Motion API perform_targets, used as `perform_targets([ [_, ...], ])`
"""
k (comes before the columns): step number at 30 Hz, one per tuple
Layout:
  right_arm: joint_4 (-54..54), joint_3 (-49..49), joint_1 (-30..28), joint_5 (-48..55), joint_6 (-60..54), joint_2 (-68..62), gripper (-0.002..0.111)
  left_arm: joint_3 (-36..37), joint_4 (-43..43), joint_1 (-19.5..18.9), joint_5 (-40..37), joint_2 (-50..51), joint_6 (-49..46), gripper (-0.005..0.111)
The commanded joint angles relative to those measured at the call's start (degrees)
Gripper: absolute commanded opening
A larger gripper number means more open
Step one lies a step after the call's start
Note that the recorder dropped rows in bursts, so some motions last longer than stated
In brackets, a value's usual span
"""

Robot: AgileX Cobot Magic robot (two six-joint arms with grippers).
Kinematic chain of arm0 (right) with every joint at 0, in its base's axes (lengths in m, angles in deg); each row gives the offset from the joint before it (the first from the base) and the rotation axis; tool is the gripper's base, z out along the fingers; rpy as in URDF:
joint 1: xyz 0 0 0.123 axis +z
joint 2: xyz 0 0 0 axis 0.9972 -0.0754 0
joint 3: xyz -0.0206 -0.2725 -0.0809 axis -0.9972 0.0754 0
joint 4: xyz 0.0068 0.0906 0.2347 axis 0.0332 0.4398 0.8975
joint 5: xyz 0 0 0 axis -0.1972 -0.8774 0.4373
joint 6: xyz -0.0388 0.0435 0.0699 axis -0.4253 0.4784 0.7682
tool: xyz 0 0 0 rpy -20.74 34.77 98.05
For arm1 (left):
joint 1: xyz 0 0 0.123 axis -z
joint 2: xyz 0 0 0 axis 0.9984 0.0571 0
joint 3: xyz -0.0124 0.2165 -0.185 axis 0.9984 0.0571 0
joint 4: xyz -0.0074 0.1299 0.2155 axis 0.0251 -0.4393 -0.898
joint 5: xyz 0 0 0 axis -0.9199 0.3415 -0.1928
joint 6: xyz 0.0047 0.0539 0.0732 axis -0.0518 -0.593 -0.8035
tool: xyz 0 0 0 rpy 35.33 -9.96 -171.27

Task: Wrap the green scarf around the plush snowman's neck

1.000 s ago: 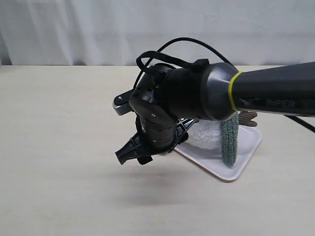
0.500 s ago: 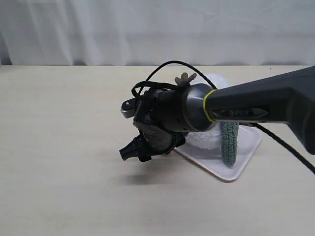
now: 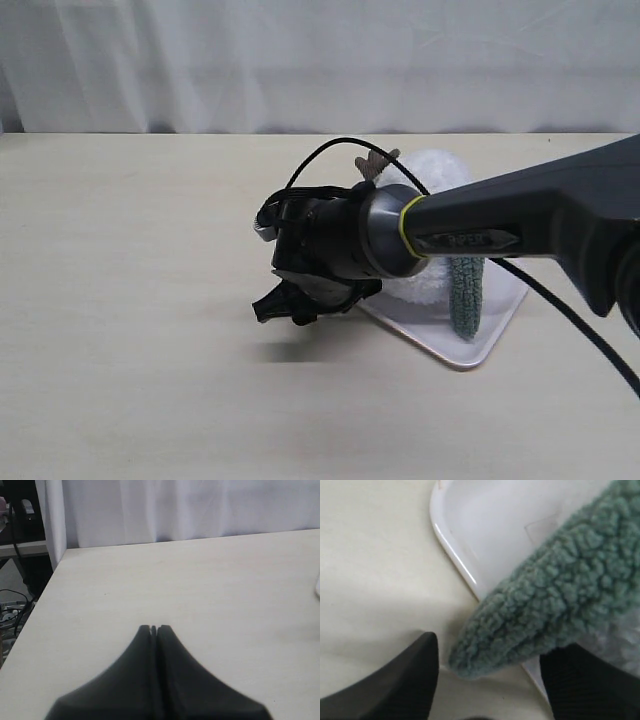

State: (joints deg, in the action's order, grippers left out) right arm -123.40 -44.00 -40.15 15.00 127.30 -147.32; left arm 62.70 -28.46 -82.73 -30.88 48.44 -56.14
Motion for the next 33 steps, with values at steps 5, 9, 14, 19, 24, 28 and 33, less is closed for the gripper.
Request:
perform_targets([
  [5, -5.1, 0.1, -0.2, 0.4, 1.0, 0.1, 0.018, 0.1, 0.2, 0.4, 0.7, -0.2, -0.2, 0.0],
  [9, -5.9, 0.1, -0.2, 1.4, 0.1, 0.1, 0.004, 0.1, 0.2, 0.4, 0.7, -0.2, -0.2, 0.0],
  [14, -5.9, 0.1, -0.2, 2.8, -2.5, 1.4, 0.004, 0.1, 0.2, 0.4, 0.7, -0.2, -0.2, 0.0],
  [19, -4.6, 0.1, -0.1, 2.7, -4.8, 3.9, 0.004, 0.1, 0.2, 0.4, 0.7, -0.2, -0.2, 0.0],
  [24, -2.2, 0.1, -0.1, 6.0, -11.3, 6.4, 0.004, 0.1, 0.2, 0.4, 0.7, -0.2, -0.2, 0.0],
  [28, 1.4, 0.1, -0.1, 9.8, -18.6, 6.6, 0.004, 0.1, 0.2, 0.4, 0.7, -0.2, -0.2, 0.0],
  [33, 3.8, 0.1, -0.1, 14.8, -24.5, 6.6, 0.004, 0.1, 0.2, 0.4, 0.7, -0.2, -0.2, 0.0],
])
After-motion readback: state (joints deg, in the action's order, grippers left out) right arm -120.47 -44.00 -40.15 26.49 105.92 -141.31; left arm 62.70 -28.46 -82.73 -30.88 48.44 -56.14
